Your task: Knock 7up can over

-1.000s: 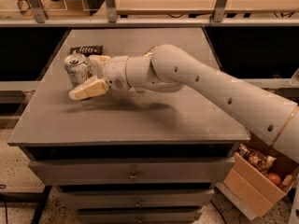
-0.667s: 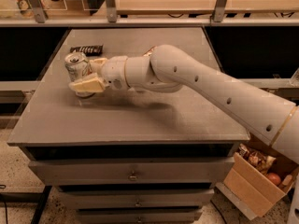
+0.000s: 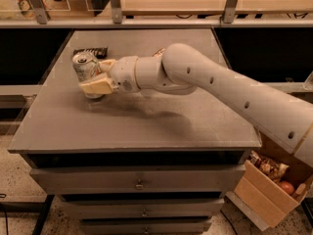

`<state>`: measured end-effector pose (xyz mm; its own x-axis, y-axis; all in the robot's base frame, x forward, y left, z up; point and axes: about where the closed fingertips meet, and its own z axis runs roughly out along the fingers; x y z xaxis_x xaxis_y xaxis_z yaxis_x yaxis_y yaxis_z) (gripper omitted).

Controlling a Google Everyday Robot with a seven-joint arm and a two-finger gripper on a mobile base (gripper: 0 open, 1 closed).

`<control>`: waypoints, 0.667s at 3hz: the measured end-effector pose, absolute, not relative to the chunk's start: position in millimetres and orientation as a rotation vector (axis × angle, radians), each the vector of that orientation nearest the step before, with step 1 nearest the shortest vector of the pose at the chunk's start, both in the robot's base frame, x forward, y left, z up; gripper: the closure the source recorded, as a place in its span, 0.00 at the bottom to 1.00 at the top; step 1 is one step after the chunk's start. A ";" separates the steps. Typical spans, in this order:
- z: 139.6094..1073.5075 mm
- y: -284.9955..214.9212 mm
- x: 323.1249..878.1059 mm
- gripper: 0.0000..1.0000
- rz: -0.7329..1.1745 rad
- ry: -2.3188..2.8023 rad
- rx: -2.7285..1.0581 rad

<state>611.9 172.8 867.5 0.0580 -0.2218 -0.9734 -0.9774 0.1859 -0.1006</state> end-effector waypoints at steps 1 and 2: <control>883.5 150.0 614.8 1.00 0.785 1.451 -1.320; 901.8 121.0 609.5 1.00 0.610 1.540 -1.461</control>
Offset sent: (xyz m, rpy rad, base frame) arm 0.0006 -0.1299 0.0698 -0.6675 -0.1515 -0.1148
